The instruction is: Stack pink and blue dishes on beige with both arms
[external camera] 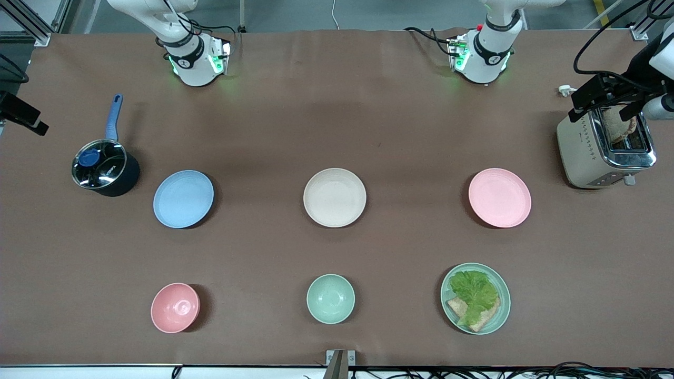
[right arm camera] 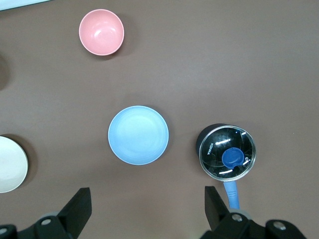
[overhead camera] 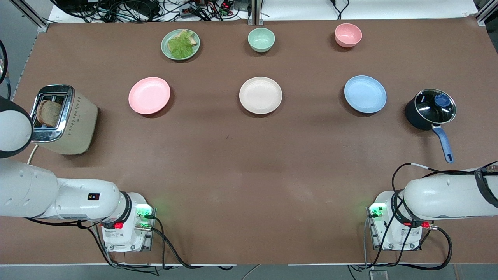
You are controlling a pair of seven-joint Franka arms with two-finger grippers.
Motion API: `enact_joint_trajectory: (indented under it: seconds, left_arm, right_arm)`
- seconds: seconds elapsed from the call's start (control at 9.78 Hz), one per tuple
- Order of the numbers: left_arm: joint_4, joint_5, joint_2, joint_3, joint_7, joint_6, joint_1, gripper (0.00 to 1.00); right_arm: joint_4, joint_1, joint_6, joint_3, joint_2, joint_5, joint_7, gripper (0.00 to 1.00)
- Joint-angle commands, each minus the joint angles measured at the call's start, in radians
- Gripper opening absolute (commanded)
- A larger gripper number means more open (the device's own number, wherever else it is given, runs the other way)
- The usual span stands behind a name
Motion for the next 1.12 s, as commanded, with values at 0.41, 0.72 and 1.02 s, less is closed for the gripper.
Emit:
enact_joint_trajectory:
  seconds: [0.41, 0.72, 1.02]
  left_arm:
    - [-0.031, 0.018, 0.010, 0.011, 0.014, -0.018, 0.001, 0.99]
    - [-0.153, -0.033, 0.028, 0.132, 0.104, 0.091, -0.002, 0.98]
    - [-0.422, -0.118, 0.044, 0.244, 0.337, 0.391, -0.001, 0.97]
  right_arm:
    - [-0.015, -0.008, -0.063, -0.004, 0.005, 0.014, -0.099, 1.00]
    - [-0.221, -0.036, 0.127, -0.009, 0.045, 0.100, -0.170, 1.00]
    - [-0.413, -0.069, 0.405, -0.016, 0.155, 0.181, -0.361, 1.00]
